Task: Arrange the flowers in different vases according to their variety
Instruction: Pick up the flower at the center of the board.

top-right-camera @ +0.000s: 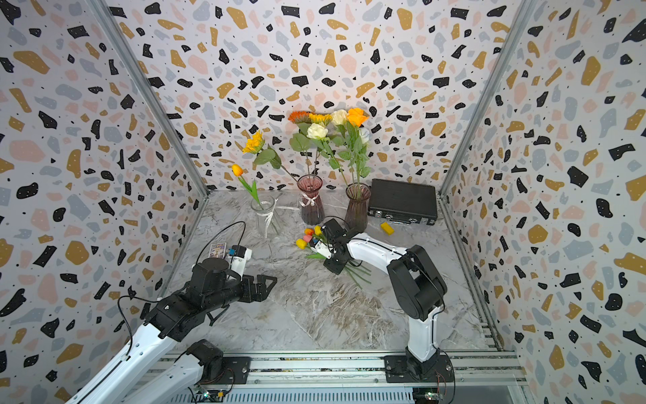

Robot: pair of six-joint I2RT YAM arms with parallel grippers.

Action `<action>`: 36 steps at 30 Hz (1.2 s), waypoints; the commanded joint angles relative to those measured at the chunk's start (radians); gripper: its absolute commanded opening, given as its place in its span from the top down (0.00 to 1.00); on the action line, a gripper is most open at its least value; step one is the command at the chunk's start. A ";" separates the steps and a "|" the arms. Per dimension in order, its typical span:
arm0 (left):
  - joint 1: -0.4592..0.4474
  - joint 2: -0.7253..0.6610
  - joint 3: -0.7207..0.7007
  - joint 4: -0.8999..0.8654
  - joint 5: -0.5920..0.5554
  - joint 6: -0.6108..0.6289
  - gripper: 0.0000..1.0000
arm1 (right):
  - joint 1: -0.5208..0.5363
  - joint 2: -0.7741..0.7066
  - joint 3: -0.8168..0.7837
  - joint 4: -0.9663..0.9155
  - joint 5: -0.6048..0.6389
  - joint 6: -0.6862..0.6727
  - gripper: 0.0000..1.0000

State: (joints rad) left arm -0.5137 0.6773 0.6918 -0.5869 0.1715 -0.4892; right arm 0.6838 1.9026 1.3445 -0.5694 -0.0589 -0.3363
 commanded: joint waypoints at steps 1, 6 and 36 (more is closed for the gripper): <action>-0.005 -0.016 -0.008 0.000 -0.022 -0.009 0.00 | 0.000 -0.014 0.061 0.001 0.058 -0.047 0.65; -0.005 -0.017 -0.015 0.005 -0.026 -0.007 0.00 | 0.000 0.032 0.111 -0.021 0.087 -0.080 0.65; -0.005 -0.005 -0.022 0.021 -0.015 0.001 0.00 | 0.000 0.174 0.174 -0.021 0.165 -0.147 0.71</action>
State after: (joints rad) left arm -0.5137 0.6743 0.6804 -0.5983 0.1513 -0.4911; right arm 0.6849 2.0647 1.4952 -0.5694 0.1017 -0.4747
